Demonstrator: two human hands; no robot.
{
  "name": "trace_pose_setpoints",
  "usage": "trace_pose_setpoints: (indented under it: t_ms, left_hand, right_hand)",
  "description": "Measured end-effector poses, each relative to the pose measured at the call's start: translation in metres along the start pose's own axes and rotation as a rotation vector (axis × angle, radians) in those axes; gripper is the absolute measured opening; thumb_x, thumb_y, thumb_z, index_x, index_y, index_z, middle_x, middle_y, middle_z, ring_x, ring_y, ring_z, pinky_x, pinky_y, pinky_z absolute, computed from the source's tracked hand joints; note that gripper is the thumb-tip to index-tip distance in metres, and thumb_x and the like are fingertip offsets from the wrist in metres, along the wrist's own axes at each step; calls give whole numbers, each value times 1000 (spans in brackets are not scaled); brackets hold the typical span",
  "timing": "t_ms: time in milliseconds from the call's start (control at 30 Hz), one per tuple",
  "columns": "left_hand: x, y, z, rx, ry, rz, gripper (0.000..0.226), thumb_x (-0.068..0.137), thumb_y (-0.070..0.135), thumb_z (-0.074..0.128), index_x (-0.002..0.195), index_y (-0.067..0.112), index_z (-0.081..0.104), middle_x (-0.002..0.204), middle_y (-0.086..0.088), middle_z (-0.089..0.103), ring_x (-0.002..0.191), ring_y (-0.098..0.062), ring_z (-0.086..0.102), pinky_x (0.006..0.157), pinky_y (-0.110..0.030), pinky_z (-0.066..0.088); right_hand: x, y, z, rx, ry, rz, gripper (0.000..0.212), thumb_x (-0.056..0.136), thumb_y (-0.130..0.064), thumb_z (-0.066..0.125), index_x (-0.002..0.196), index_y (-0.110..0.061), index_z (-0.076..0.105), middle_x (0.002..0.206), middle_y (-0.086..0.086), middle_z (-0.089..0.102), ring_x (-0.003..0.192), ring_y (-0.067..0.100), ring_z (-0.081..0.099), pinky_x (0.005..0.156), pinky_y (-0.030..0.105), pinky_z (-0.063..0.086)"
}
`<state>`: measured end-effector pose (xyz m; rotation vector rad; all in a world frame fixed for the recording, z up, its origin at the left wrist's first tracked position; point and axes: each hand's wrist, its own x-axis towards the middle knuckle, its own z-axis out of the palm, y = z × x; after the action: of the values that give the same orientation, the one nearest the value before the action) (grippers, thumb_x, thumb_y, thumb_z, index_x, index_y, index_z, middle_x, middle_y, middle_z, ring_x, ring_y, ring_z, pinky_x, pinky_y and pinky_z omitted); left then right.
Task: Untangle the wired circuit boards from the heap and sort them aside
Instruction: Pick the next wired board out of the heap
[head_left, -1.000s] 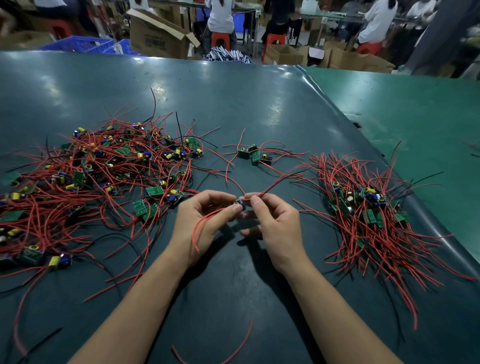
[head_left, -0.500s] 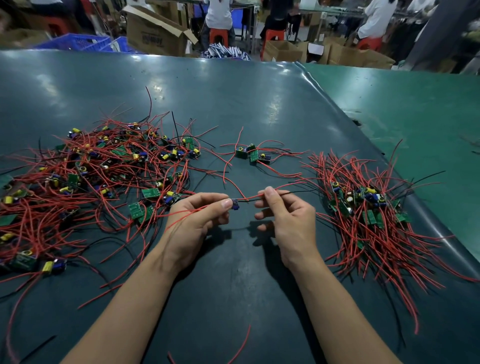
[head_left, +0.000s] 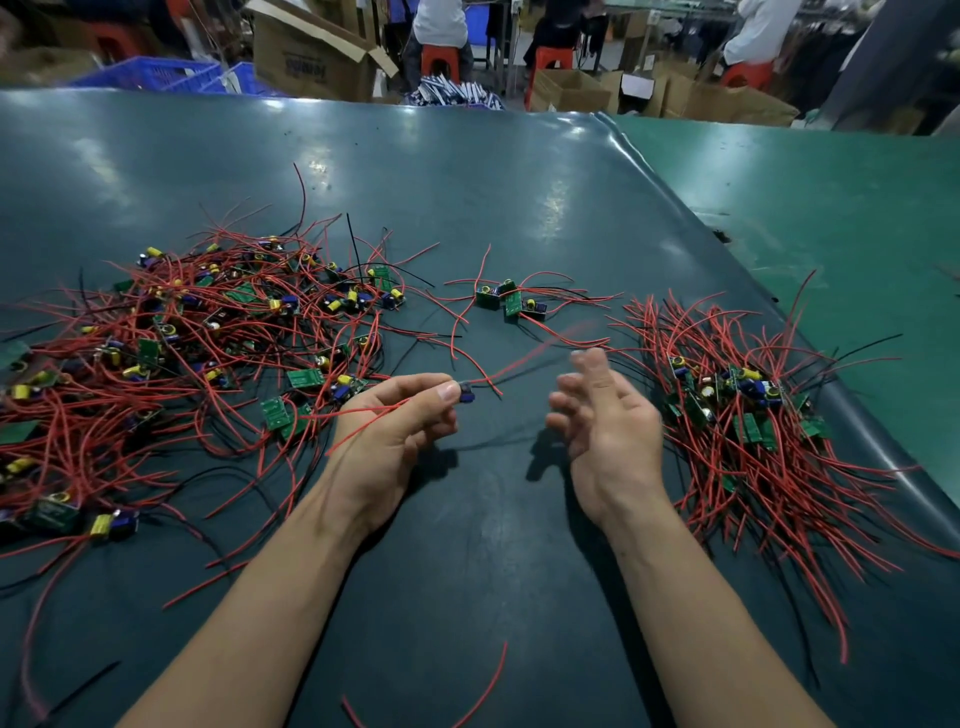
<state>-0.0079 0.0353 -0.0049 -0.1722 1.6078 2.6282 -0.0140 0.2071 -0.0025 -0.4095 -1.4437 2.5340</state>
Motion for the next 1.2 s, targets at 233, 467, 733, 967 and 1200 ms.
trace_pose_setpoints:
  t_ms: [233,467,733,967,1200]
  left_hand:
    - [-5,-4,-1,245,-98,26,21,64,20,86,83,14,78,71,-6,71,61,-14,63,58,-21,51]
    - [-1,0,-1,90,-73,0,8,65,10,76,69,17,76,71,-6,69,56,-14,57,58,-21,49]
    - [-2,-3,4,17,46,168,20,65,8,81,82,13,72,73,-2,72,62,-12,64,64,-20,53]
    - [-3,-11,3,497,363,728,29,78,3,79,100,12,63,86,2,65,75,-3,65,74,-17,51]
    - [-8,-14,-2,815,19,917,29,79,5,72,107,10,66,102,1,69,97,-14,67,88,-35,55]
  right_hand:
    - [-16,12,9,-224,-303,117,13,90,-13,65,89,-5,74,58,0,57,47,9,50,41,17,41]
    - [1,-5,-6,-149,-31,-90,23,95,-15,62,76,-11,75,57,-2,58,46,7,50,40,17,41]
    - [8,1,-8,-98,243,-172,18,99,-13,55,87,-9,68,64,0,57,42,6,50,38,20,44]
    - [-20,22,7,-635,-344,-481,43,87,-13,64,121,-38,57,111,-5,62,88,13,66,65,27,57]
    - [-23,23,12,-455,-500,-408,37,87,-2,66,121,-17,61,128,9,61,110,10,63,95,22,48]
